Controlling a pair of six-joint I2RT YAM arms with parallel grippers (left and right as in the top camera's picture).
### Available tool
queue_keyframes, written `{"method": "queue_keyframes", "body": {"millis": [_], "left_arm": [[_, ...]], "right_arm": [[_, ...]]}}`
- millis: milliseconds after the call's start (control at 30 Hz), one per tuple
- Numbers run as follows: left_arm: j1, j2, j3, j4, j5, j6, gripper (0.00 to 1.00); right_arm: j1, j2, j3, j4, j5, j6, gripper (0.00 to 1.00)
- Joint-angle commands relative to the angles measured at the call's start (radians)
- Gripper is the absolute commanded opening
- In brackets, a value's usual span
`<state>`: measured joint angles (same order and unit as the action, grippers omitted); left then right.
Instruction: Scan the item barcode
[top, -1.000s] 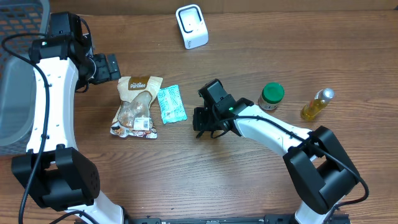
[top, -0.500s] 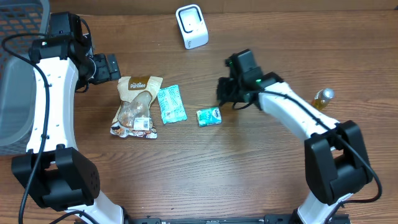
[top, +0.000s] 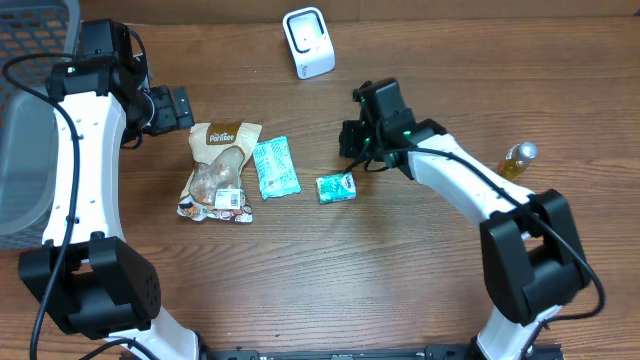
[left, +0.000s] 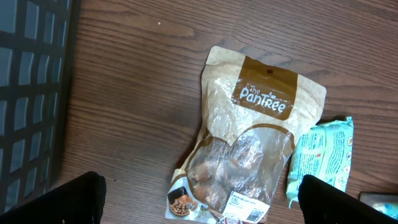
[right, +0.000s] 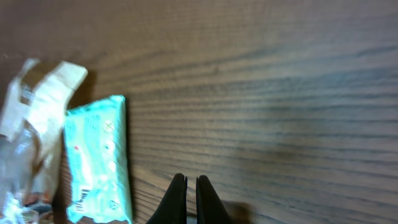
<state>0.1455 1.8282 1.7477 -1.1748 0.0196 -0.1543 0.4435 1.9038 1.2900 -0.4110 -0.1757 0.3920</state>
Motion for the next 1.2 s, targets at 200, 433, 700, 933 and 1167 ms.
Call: {"method": "queue_keyframes", "body": {"millis": [200,433,700,933,1167], "left_arm": [[-0.004,-0.024,0.022,0.001,0.003,-0.010,1.00],[-0.004,-0.024,0.022,0.001,0.003,-0.010,0.99],[-0.004,-0.024,0.022,0.001,0.003,-0.010,1.00],[-0.004,-0.024,0.022,0.001,0.003,-0.010,0.99],[-0.004,-0.024,0.022,0.001,0.003,-0.010,0.99]], "right_arm": [[0.002,0.082,-0.015,-0.103,0.009,0.000,0.04],[0.000,0.073,0.001,-0.428,-0.077,-0.001,0.08],[-0.023,0.064,0.137,-0.619,-0.130,-0.103,0.15],[-0.042,0.060,0.295,-0.607,-0.021,-0.162,0.15],[-0.039,0.122,0.257,-0.567,0.048,-0.105,0.13]]}}
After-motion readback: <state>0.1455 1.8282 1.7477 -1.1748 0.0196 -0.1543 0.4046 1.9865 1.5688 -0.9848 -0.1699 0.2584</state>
